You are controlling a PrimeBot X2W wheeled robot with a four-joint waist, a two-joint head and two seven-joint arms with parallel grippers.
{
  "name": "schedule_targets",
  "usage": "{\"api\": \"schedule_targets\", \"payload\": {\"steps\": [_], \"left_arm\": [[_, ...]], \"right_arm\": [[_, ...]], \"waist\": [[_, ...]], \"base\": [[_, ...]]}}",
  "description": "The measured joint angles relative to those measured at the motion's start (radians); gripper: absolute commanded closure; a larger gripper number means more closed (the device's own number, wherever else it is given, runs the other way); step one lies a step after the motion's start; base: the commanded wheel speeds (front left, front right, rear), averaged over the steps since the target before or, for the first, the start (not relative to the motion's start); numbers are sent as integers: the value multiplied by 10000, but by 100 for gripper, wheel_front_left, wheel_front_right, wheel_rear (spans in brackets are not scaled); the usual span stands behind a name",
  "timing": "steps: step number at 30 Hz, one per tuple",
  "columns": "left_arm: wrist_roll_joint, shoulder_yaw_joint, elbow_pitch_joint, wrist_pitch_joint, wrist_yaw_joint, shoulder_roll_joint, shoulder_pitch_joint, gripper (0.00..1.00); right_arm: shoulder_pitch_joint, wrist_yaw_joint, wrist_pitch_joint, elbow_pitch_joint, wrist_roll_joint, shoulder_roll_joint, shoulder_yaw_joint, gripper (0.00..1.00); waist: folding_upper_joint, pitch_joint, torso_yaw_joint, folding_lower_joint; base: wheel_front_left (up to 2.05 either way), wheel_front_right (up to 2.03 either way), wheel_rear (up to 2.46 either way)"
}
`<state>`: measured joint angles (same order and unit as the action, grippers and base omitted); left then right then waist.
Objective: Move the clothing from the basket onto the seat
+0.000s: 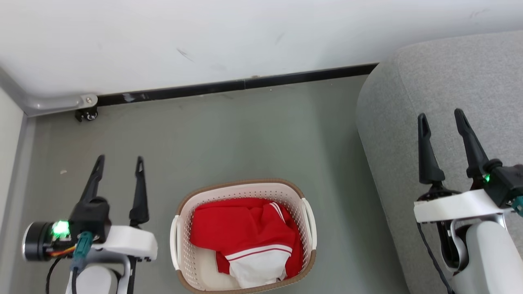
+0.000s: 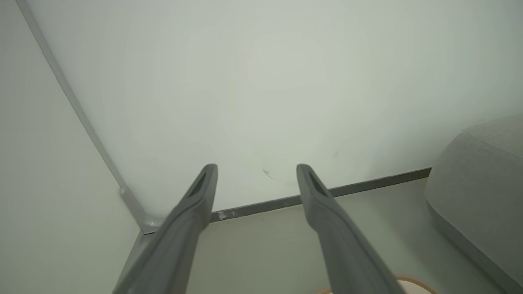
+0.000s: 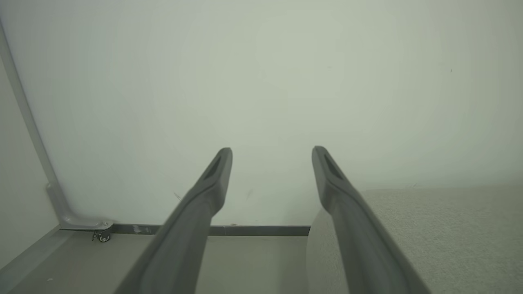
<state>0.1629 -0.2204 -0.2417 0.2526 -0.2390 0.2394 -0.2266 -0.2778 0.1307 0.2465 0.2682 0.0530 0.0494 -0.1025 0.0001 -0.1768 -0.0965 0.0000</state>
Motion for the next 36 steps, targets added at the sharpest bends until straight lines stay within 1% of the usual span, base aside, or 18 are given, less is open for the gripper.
{"api": "schedule_targets", "payload": {"steps": [3,6,13,20,25,36], "left_arm": [[38,109,105,0,-173,6,308,0],[153,211,194,0,-249,-2,561,0],[297,395,238,-2,-253,61,1083,0],[500,525,430,-2,-437,42,1711,0],[623,665,537,-2,-485,46,2044,0],[652,604,811,-150,-477,134,2661,0]], "right_arm": [[195,0,-17,-21,-27,-6,-63,0],[372,0,-94,-52,-31,-8,-104,0],[836,0,-339,-98,-36,-12,-33,0],[1242,0,-564,-198,19,-25,109,0],[1532,0,-732,-353,174,-29,178,0],[2028,0,-1074,-460,387,-54,234,0]], "waist": [[0,168,11,0],[0,344,22,0],[0,737,35,0],[0,1086,51,0],[0,1304,68,0],[0,1695,57,0]], "base": [[0,0,0],[0,0,0],[0,0,0],[0,0,0],[0,0,0],[0,0,0]]}}
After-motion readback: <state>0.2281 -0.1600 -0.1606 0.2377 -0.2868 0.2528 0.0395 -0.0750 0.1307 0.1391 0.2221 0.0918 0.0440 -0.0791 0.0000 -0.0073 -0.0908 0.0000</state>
